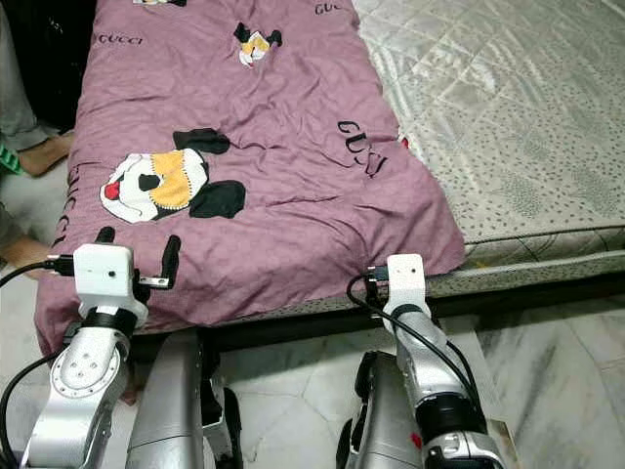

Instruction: Clean up the room

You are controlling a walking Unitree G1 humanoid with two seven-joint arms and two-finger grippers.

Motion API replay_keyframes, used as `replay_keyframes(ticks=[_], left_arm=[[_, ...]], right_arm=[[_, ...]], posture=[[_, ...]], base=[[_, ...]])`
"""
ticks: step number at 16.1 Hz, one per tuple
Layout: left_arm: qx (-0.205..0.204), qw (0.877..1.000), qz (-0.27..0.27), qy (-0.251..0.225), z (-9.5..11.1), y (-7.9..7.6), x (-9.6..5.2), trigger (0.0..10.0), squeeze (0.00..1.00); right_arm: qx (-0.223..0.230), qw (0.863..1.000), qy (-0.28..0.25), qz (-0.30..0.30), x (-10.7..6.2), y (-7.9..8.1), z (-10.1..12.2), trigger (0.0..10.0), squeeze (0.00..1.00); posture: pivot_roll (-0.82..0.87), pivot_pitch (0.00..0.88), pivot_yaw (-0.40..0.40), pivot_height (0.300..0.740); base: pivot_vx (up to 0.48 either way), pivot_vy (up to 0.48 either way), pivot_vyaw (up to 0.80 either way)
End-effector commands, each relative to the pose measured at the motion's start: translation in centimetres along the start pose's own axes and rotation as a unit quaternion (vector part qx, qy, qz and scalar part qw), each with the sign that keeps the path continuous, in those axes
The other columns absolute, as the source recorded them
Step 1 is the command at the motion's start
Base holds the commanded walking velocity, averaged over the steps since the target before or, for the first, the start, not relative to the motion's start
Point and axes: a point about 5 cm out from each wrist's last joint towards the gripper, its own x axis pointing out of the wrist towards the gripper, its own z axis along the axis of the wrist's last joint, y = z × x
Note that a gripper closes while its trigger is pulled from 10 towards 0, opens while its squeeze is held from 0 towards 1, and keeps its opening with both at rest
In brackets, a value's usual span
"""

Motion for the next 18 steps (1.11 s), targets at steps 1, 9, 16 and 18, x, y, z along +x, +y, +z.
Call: replay_keyframes(ticks=[1, 9, 16, 18], left_arm=[[0.001, 1.000, 0.003, 0.019, -0.7, 0.2, -0.2, 10.0, 0.00], [0.002, 1.000, 0.004, 0.019, -0.7, 0.2, -0.3, 10.0, 0.00], [-0.003, 1.000, -0.002, 0.020, -0.9, -0.3, -0.2, 10.0, 0.00], [-0.005, 1.000, -0.010, 0.014, -0.6, -0.7, -0.1, 10.0, 0.00]], right_arm=[[0.000, 1.000, 0.030, -0.002, -0.1, -0.2, -1.2, 0.0, 0.00], [-0.028, 0.985, -0.085, -0.148, -1.3, -3.7, 2.1, 0.0, 0.00], [-0.025, 0.975, -0.170, -0.138, -4.4, -4.5, 3.1, 10.0, 1.00], [0.002, 0.970, -0.237, -0.053, -3.8, -1.5, 6.7, 10.0, 1.00]], posture=[[0.12, 0.257, -0.001, 0.543], [0.12, 0.253, -0.003, 0.543], [0.08, 0.257, 0.003, 0.543], [0.09, 0.254, 0.007, 0.543]], base=[[0.000, 0.000, 0.00], [0.000, 0.000, 0.00], [0.000, 0.000, 0.00], [0.000, 0.000, 0.00]])
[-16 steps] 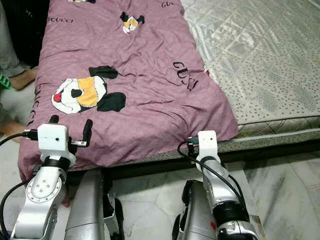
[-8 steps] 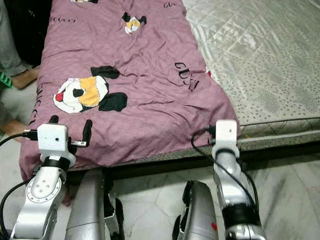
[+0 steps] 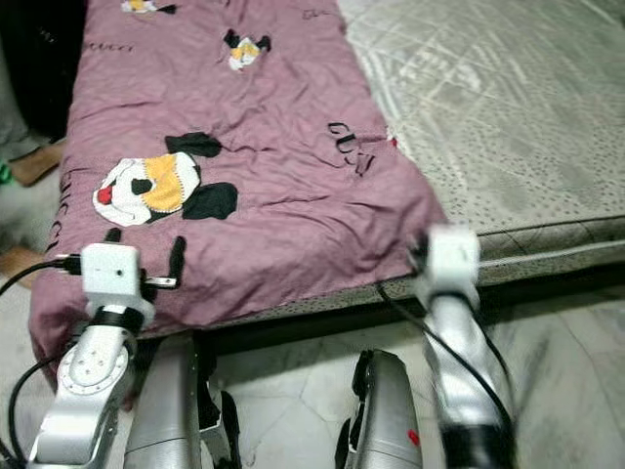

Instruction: Clean up the room

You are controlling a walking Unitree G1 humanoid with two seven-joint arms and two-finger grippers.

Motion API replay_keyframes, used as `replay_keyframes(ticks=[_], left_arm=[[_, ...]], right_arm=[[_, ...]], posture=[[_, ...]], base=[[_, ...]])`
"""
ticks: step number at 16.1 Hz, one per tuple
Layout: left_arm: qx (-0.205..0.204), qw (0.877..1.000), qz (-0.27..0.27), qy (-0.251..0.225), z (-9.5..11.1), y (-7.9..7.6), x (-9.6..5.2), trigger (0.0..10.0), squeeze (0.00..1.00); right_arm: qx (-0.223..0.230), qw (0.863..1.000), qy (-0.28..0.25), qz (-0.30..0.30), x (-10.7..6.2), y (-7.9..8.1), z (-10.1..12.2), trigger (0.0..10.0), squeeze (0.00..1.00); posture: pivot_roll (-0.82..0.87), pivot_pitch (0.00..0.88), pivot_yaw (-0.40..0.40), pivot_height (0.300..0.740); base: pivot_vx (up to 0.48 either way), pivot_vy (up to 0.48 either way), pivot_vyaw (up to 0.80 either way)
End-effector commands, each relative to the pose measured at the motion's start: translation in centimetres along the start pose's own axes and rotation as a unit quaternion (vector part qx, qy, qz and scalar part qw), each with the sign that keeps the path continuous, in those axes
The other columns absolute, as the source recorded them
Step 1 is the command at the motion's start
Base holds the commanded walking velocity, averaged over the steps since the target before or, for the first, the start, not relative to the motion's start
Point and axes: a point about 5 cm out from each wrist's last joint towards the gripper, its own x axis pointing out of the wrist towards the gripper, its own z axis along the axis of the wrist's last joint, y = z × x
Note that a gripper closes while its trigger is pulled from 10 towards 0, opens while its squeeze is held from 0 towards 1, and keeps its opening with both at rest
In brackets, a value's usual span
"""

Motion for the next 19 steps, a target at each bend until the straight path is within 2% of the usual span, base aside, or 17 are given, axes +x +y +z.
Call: replay_keyframes(ticks=[1, 2, 4, 5, 7, 9, 11, 14, 15, 17, 19], left_arm=[[0.005, 1.000, 0.000, 0.004, -0.2, 0.1, -0.3, 10.0, 0.00], [0.006, 1.000, 0.000, 0.003, -0.1, 0.2, -0.4, 10.0, 0.00], [0.022, 1.000, -0.006, 0.001, 0.3, 0.6, -1.4, 10.0, 0.00], [0.024, 1.000, -0.007, 0.001, 0.3, 0.7, -1.5, 10.0, 0.00], [0.032, 0.999, -0.012, 0.004, 0.4, 1.0, -2.2, 10.0, 0.00], [0.034, 0.999, -0.014, 0.007, 0.4, 1.0, -2.5, 10.0, 0.00], [0.034, 0.999, -0.025, 0.006, 1.0, 0.4, -3.3, 10.0, 0.00], [0.034, 0.999, -0.028, 0.006, 1.3, 0.2, -3.6, 10.0, 0.00], [0.036, 0.999, -0.028, 0.008, 1.5, 0.3, -3.7, 10.0, 0.00], [0.037, 0.999, -0.027, 0.010, 1.6, 0.4, -3.8, 10.0, 0.00], [0.038, 0.999, -0.026, 0.015, 1.5, 0.4, -4.0, 10.0, 0.00]], right_arm=[[0.015, 0.999, -0.011, 0.028, 0.0, 1.1, 0.3, 10.0, 1.00], [0.027, 0.999, -0.011, 0.035, 0.2, 1.5, 0.5, 10.0, 1.00], [0.066, 0.993, -0.005, 0.095, 1.2, 4.1, 0.5, 10.0, 1.00], [0.070, 0.992, -0.003, 0.104, 1.2, 4.4, 0.5, 10.0, 1.00], [0.106, 0.982, 0.010, 0.153, 1.8, 7.2, 0.1, 10.0, 1.00], [0.111, 0.980, 0.016, 0.166, 2.1, 8.8, 0.0, 10.0, 1.00], [0.135, 0.972, 0.030, 0.192, 3.1, 12.0, 0.7, 10.0, 1.00], [0.128, 0.971, 0.046, 0.195, 3.8, 12.7, 0.8, 10.0, 1.00], [0.112, 0.974, 0.074, 0.182, 4.7, 12.5, 0.7, 10.0, 1.00], [0.095, 0.978, 0.092, 0.163, 5.4, 11.5, 0.6, 10.0, 1.00], [0.058, 0.984, 0.127, 0.114, 6.3, 9.1, 0.0, 10.0, 1.00]], posture=[[0.09, 0.256, 0.008, 0.543], [0.11, 0.266, 0.012, 0.543], [0.15, 0.290, 0.029, 0.543], [0.15, 0.290, 0.029, 0.543], [0.19, 0.317, 0.047, 0.543], [0.20, 0.329, 0.052, 0.543], [0.24, 0.357, 0.058, 0.543], [0.27, 0.366, 0.052, 0.543], [0.28, 0.372, 0.046, 0.543], [0.28, 0.373, 0.042, 0.543], [0.28, 0.370, 0.032, 0.543]], base=[[0.000, 0.000, 0.00], [0.000, 0.000, 0.00], [0.000, 0.000, 0.00], [0.000, 0.000, 0.00], [0.000, 0.000, 0.00], [0.000, 0.000, 0.00], [0.000, 0.000, 0.00], [0.000, 0.000, 0.00], [0.000, 0.000, 0.00], [0.000, 0.000, 0.00], [0.000, 0.000, 0.00]])
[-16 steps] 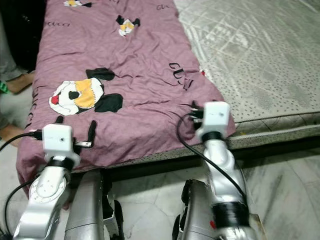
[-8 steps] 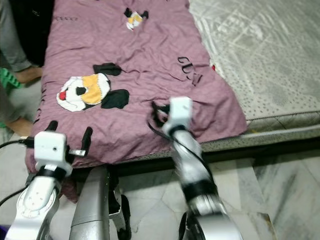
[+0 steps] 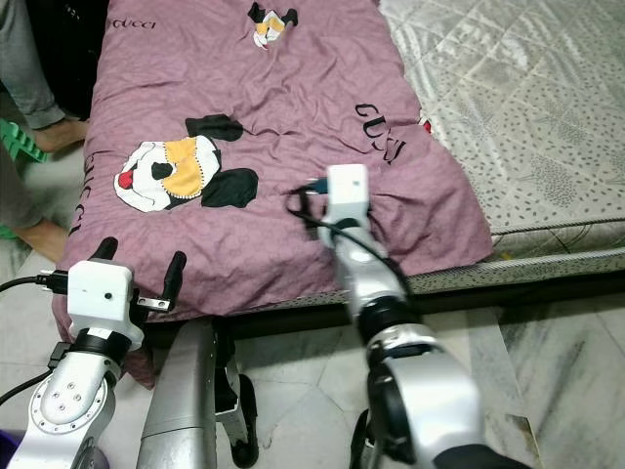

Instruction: Clean up the room

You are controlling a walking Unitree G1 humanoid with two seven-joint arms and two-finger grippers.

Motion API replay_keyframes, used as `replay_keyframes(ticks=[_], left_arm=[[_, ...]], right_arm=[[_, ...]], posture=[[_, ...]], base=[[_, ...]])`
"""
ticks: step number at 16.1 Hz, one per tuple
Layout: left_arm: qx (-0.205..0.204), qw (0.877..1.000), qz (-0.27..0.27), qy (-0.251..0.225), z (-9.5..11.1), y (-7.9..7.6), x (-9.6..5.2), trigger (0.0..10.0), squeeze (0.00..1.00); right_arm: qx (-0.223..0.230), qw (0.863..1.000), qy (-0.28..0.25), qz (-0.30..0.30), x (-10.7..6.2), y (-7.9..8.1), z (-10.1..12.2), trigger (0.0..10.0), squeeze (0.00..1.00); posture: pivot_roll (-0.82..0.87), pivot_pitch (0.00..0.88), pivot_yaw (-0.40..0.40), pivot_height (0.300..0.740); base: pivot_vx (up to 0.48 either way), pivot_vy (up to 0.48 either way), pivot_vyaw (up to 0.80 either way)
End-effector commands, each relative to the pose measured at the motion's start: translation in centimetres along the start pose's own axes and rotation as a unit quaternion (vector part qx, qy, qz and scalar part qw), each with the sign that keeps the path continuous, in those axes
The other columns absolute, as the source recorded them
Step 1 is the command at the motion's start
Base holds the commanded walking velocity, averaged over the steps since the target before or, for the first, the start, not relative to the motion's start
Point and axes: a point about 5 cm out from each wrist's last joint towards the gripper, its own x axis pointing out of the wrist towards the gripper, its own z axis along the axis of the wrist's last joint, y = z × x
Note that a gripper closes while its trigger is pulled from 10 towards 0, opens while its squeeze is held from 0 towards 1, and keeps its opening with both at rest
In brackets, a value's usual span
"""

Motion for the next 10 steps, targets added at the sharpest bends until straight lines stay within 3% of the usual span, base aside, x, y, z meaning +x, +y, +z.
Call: replay_keyframes(ticks=[1, 2, 3, 4, 8, 10], left_arm=[[0.005, 1.000, 0.002, 0.011, -0.3, 0.1, -0.5, 10.0, 0.00], [0.003, 1.000, 0.005, 0.011, -0.3, 0.1, -0.2, 10.0, 0.00], [0.003, 1.000, 0.006, 0.011, -0.3, 0.0, -0.1, 10.0, 0.00], [0.001, 1.000, 0.007, 0.012, -0.3, 0.0, 0.0, 10.0, 0.00], [-0.003, 1.000, 0.008, 0.007, -0.4, -0.2, 0.7, 10.0, 0.00], [-0.004, 1.000, 0.010, 0.005, -0.4, -0.2, 1.0, 10.0, 0.00]], right_arm=[[-0.005, 0.999, 0.033, -0.031, -0.1, -0.9, -1.0, 10.0, 1.00], [-0.003, 0.995, 0.048, -0.087, -0.3, -3.6, -1.1, 10.0, 0.84], [-0.002, 0.993, 0.052, -0.106, -0.5, -4.6, -1.2, 10.0, 0.06], [-0.001, 0.990, 0.057, -0.131, -0.7, -5.9, -1.4, 10.0, 0.00], [0.012, 0.961, 0.106, -0.255, -3.6, -11.9, -4.6, 10.0, 0.00], [0.007, 0.951, 0.125, -0.282, -5.2, -13.3, -6.6, 10.0, 0.00]], posture=[[0.27, 0.365, 0.027, 0.543], [0.27, 0.355, 0.022, 0.543], [0.26, 0.351, 0.022, 0.543], [0.25, 0.345, 0.020, 0.543], [0.22, 0.318, 0.017, 0.543], [0.21, 0.308, 0.020, 0.543]], base=[[0.000, 0.000, 0.00], [0.000, 0.000, 0.00], [0.000, 0.000, 0.00], [0.000, 0.000, 0.00], [0.000, 0.000, 0.00], [0.000, 0.000, 0.00]])
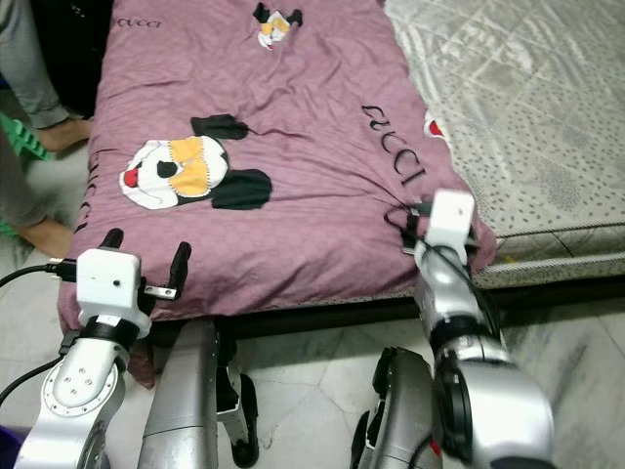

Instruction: Clean up the room

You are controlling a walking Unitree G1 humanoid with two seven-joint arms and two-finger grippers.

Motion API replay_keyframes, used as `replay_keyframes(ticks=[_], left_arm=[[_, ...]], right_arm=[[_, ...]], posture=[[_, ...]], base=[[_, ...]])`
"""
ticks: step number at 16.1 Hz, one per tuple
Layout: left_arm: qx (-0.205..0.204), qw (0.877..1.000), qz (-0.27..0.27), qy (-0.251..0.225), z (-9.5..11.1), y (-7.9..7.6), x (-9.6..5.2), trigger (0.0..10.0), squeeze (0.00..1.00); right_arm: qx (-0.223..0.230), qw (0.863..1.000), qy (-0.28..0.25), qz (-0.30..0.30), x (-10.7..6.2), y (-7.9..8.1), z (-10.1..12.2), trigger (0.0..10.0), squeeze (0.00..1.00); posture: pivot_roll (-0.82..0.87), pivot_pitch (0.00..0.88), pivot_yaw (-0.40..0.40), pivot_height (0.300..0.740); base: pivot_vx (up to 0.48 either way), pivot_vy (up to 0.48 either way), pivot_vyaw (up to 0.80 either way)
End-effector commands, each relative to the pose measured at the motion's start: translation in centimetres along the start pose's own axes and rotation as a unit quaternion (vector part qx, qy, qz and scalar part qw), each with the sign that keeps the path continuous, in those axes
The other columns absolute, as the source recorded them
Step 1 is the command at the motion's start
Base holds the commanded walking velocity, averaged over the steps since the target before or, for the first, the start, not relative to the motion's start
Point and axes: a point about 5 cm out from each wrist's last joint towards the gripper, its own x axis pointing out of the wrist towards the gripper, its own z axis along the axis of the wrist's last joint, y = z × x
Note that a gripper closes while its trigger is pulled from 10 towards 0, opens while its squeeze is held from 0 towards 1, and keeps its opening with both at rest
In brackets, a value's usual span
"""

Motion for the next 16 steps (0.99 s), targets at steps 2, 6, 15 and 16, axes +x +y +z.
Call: replay_keyframes(ticks=[2, 6, 15, 16], left_arm=[[0.002, 1.000, 0.005, 0.015, -0.9, 0.2, -0.1, 10.0, 0.00], [-0.006, 1.000, 0.002, 0.006, -1.0, -0.1, 0.9, 10.0, 0.00], [-0.022, 1.000, 0.007, -0.016, -1.4, -0.2, 2.5, 10.0, 0.00], [-0.022, 1.000, 0.006, -0.013, -1.6, -0.2, 2.3, 10.0, 0.00]], right_arm=[[-0.012, 0.993, 0.086, -0.074, -1.2, -4.1, -5.3, 10.0, 0.00], [-0.004, 0.991, 0.070, -0.118, -2.1, -6.8, -6.5, 10.0, 0.00], [0.033, 0.991, -0.112, 0.070, -6.8, -0.5, -2.2, 10.0, 0.00], [0.027, 0.987, -0.125, 0.093, -7.8, 0.2, -2.0, 10.0, 0.00]], posture=[[0.19, 0.290, 0.022, 0.543], [0.14, 0.256, 0.031, 0.543], [0.06, 0.170, 0.029, 0.543], [0.05, 0.164, 0.030, 0.543]], base=[[0.000, 0.000, 0.00], [0.000, 0.000, 0.00], [0.000, 0.000, 0.00], [0.000, 0.000, 0.00]])
